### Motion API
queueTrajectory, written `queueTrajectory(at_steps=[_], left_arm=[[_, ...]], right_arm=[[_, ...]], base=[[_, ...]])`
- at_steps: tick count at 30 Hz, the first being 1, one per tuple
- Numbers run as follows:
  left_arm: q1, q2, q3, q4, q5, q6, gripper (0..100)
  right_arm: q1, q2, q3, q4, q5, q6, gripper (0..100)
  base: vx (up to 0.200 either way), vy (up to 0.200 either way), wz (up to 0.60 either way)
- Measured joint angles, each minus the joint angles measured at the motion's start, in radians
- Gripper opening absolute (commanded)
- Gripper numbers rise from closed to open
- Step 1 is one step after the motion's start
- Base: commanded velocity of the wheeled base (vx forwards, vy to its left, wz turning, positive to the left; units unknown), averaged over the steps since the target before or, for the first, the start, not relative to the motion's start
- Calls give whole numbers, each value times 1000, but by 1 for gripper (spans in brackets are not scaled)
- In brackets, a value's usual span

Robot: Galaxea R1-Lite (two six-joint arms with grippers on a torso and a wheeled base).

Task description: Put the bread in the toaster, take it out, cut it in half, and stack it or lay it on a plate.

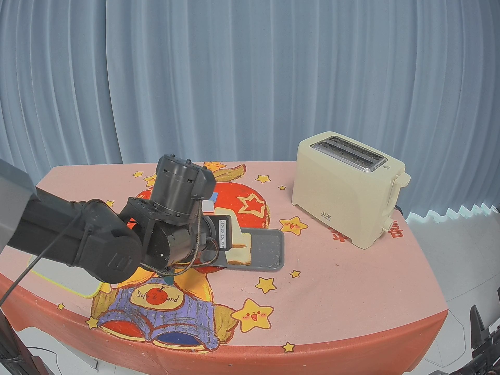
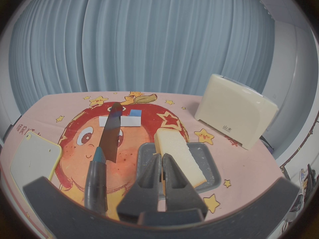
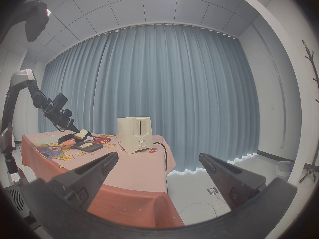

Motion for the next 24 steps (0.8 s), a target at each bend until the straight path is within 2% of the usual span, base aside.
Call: queueTrajectory(at_steps=[12, 18, 24], left_arm=[[12, 57, 14, -6, -21, -3, 0], [13, 64, 30, -103, -42, -3, 0], [13, 66, 46, -113, -46, -4, 0]], right_arm=[[0, 0, 0, 0, 0, 0, 100], [0, 0, 0, 0, 0, 0, 100], [0, 0, 0, 0, 0, 0, 100]], base=[[0, 0, 0], [0, 0, 0], [0, 0, 0]])
